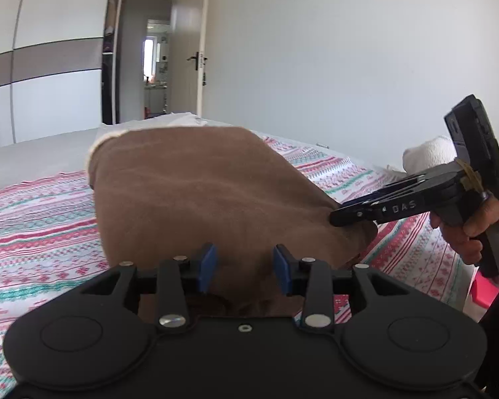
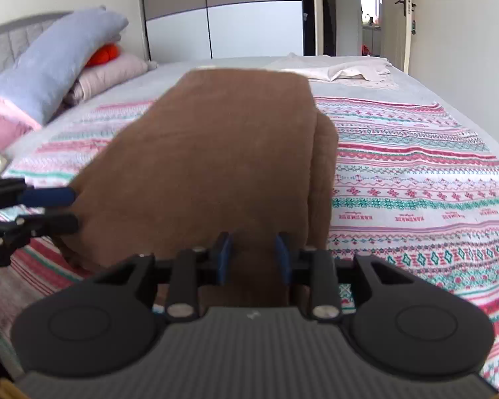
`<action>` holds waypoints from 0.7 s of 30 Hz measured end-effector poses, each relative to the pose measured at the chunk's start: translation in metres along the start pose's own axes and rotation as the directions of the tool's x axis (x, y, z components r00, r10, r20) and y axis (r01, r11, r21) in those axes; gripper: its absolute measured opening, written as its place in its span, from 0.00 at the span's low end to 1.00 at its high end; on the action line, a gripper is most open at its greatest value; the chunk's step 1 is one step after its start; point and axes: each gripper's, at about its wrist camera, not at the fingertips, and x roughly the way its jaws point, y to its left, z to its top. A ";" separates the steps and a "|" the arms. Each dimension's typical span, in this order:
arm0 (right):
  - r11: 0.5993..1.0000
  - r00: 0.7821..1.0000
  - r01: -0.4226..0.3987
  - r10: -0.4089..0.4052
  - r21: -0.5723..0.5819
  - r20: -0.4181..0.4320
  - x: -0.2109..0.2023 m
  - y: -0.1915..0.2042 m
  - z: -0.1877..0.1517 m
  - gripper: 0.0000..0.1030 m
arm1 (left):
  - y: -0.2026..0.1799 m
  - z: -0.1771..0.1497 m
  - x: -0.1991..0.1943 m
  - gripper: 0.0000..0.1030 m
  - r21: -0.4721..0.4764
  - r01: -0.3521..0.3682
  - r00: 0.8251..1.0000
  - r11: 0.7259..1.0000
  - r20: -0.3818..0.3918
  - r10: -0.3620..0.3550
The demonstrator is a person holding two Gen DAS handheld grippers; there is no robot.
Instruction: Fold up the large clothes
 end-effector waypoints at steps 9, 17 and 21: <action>0.995 1.000 0.003 -0.004 0.102 0.014 -0.046 0.009 -0.010 0.63 | -0.023 0.001 -0.022 0.62 -0.138 -0.139 0.988 0.981 -0.085 0.128; 0.991 0.997 0.064 -0.069 0.115 0.033 -0.068 0.029 -0.019 0.95 | -0.049 0.001 -0.025 0.91 -0.175 -0.313 0.940 0.933 -0.199 0.278; 0.984 0.992 0.120 -0.125 0.129 0.026 -0.070 0.035 -0.023 0.99 | -0.050 -0.004 -0.024 1.00 -0.170 -0.379 0.912 0.910 -0.235 0.336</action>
